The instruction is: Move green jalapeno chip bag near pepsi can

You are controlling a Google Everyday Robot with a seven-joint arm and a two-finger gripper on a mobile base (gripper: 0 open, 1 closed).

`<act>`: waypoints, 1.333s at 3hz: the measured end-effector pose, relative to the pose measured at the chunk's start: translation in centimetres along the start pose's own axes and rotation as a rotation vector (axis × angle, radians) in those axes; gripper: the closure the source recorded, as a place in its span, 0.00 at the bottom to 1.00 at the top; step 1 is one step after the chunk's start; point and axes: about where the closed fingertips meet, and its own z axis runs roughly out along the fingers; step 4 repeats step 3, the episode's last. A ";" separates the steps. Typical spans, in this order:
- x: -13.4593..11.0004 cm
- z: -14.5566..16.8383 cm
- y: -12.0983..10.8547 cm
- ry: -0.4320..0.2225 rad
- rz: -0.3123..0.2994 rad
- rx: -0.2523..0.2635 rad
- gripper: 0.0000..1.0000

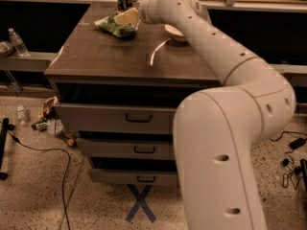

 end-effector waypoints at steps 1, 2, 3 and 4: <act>-1.6 -6.6 -3.5 -0.001 -0.014 0.041 0.00; -2.6 -13.2 -7.2 0.001 -0.015 0.120 0.00; -2.4 -13.6 -7.0 0.009 -0.013 0.120 0.00; -2.4 -13.6 -7.0 0.009 -0.013 0.120 0.00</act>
Offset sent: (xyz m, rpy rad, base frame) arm -0.1110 -0.2156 0.1023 -0.0547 -0.0345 -0.2433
